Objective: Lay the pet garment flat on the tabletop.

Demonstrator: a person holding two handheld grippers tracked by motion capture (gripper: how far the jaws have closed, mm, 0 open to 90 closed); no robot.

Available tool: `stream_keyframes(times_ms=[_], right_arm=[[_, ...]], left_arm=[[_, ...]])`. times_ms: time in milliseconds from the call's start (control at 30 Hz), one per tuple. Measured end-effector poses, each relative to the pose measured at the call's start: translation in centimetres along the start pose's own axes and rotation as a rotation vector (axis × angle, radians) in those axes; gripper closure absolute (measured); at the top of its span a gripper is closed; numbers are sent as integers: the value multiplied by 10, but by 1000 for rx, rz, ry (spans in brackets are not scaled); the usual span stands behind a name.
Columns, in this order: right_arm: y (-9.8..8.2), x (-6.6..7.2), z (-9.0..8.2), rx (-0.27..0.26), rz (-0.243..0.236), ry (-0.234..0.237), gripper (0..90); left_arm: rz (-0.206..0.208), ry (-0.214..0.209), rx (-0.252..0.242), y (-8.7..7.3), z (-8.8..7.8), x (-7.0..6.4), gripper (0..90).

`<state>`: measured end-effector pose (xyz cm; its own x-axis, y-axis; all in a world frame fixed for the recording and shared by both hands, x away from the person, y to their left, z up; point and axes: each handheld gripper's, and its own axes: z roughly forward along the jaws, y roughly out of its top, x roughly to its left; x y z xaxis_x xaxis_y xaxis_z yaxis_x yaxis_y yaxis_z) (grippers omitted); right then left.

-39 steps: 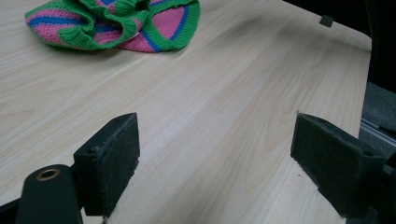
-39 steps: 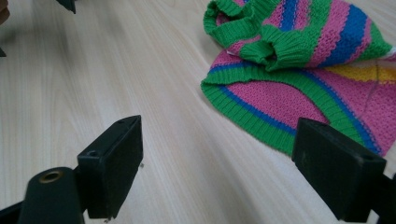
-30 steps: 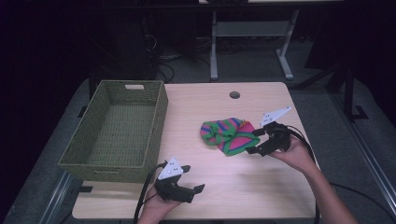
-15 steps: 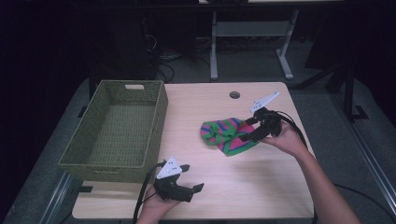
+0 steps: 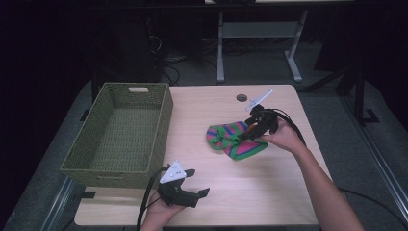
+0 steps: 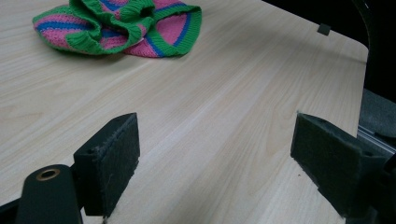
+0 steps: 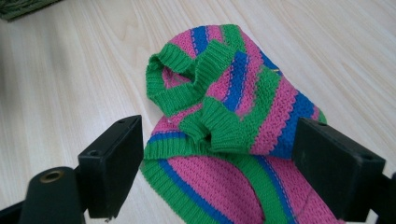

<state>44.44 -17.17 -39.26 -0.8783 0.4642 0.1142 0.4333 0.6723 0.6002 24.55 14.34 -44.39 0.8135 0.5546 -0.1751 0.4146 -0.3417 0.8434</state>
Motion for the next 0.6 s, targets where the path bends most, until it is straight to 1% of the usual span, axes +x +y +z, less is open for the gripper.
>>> stream_keyframes(times_ms=[67, 100, 133, 200, 233, 367, 433, 533, 600], right_arm=[[0, 0, 2, 6, -2, -5, 167], [1, -1, 6, 12, 3, -2, 167], [0, -2, 8, 17, -2, -4, 166], [0, -3, 11, 24, 5, -2, 166], [-3, -4, 17, 26, 26, 0, 167], [-5, -7, 26, 39, 34, -9, 167], [-5, -8, 29, 37, 44, -10, 168], [-5, -10, 32, 42, 45, -12, 169], [-6, -10, 39, 65, 49, -15, 171]], left_arm=[[1, -2, 4, 0, 0, 0, 153], [8, -2, 10, 0, 1, 0, 153], [10, -2, 8, 0, 1, 0, 153], [5, -3, 6, 0, 1, -1, 153], [3, -6, 5, 0, 2, -2, 153], [12, -7, 12, 0, 3, -1, 153], [10, -7, 12, 0, 3, -1, 153], [10, -7, 7, 0, 2, 0, 153], [5, -5, 9, 0, 3, 0, 153]])
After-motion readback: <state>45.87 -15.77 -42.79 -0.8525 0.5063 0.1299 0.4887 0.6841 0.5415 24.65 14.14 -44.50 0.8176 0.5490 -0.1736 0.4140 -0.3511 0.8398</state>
